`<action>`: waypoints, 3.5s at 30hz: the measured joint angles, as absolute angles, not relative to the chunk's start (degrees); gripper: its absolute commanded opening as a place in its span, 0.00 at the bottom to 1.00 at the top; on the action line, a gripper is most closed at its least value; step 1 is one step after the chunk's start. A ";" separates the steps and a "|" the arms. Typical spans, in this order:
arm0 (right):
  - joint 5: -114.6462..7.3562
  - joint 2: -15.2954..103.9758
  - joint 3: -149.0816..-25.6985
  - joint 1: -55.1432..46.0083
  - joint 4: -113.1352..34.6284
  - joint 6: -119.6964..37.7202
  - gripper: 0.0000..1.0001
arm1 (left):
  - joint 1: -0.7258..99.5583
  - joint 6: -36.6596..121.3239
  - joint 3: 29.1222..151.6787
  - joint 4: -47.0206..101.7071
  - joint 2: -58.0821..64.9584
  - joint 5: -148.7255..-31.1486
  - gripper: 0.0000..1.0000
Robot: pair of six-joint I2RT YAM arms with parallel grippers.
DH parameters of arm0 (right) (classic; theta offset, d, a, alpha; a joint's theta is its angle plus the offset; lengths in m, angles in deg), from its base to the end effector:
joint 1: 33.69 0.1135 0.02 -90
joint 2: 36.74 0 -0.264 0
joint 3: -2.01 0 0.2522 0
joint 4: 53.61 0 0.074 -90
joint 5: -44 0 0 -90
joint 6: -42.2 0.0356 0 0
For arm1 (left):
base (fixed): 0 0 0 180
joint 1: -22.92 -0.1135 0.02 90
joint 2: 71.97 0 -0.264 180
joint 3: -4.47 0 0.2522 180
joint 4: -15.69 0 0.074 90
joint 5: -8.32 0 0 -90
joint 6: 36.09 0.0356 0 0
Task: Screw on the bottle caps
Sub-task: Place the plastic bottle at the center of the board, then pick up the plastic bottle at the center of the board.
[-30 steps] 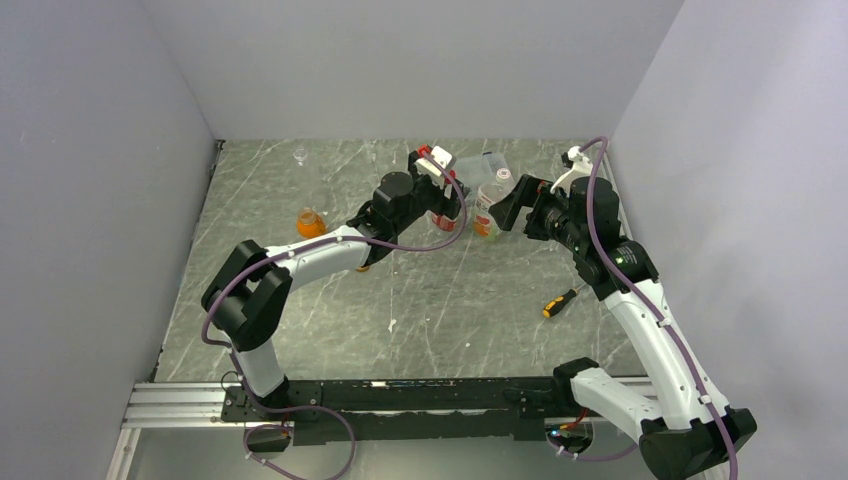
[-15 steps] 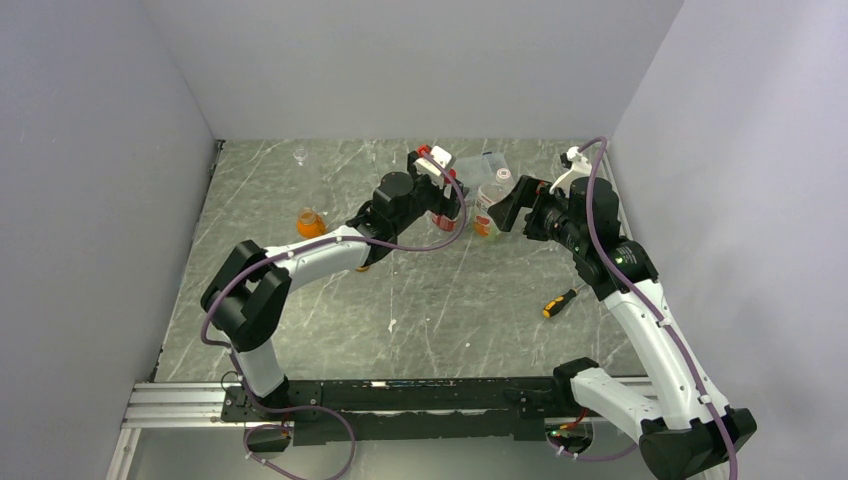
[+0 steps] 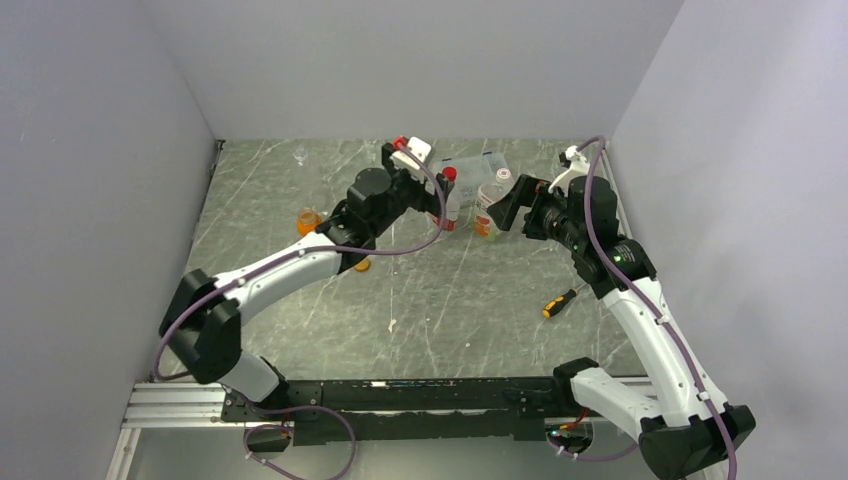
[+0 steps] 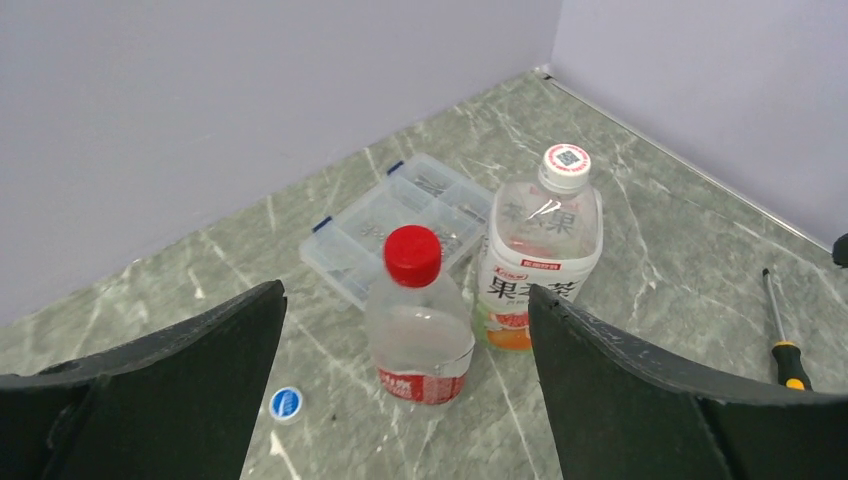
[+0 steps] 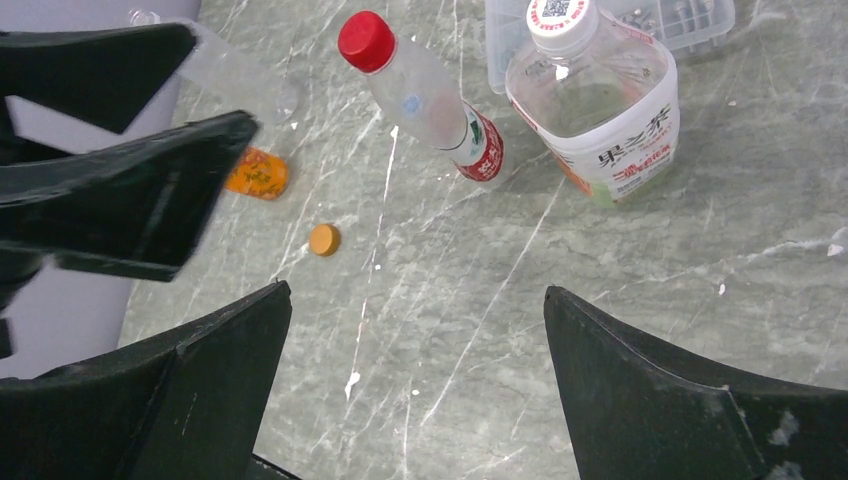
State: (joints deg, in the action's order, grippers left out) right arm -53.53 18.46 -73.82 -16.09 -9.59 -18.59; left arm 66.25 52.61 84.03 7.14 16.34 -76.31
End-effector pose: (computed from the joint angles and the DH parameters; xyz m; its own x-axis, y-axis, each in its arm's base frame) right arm 0.1946 0.0666 0.3758 -0.5325 0.3386 -0.7757 -0.1770 0.8516 0.4933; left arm 0.2721 -0.2521 0.3386 -0.0165 -0.0155 -0.9997 0.6149 0.7883 -0.0224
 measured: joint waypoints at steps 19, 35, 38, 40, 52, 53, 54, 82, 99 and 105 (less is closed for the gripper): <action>-46.63 26.11 -80.66 -7.19 -9.09 -19.36 1.00 | 46.66 37.97 98.17 56.49 -3.00 -55.24 0.99; -44.51 29.02 -85.71 -1.71 -6.68 -21.85 1.00 | 29.97 36.63 113.71 64.93 24.85 -63.59 0.75; -44.51 28.32 -85.60 -1.66 -6.46 -21.87 1.00 | 29.97 36.72 114.68 64.12 27.93 -64.86 0.69; -44.51 27.73 -85.53 -1.64 -6.42 -21.87 1.00 | 29.97 36.81 115.92 64.19 29.66 -65.43 0.68; -43.30 25.80 -85.16 -1.62 -5.81 -22.31 1.00 | 30.14 37.29 121.73 63.60 34.86 -65.73 0.58; -43.28 25.80 -85.16 -1.62 -5.81 -22.31 1.00 | 30.23 37.40 121.76 63.60 35.08 -65.73 0.56; -43.28 25.80 -85.16 -1.62 -5.83 -22.31 1.00 | 30.29 37.73 121.73 63.58 35.21 -65.73 0.56; -43.04 25.82 -85.18 -1.62 -5.57 -22.96 1.00 | 32.02 40.98 125.36 65.33 38.57 -64.24 0.14; -43.59 28.25 -85.18 -1.58 -7.42 -26.72 1.00 | 37.44 42.64 126.43 69.59 27.05 -65.43 0.00; -44.83 28.21 -85.18 0.13 -10.83 -28.25 1.00 | 39.30 40.90 122.52 72.21 15.51 -69.71 0.00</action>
State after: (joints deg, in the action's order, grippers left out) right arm -44.83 28.21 -85.18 0.13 -10.83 -28.25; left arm 39.30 40.90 122.52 72.21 15.51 -69.71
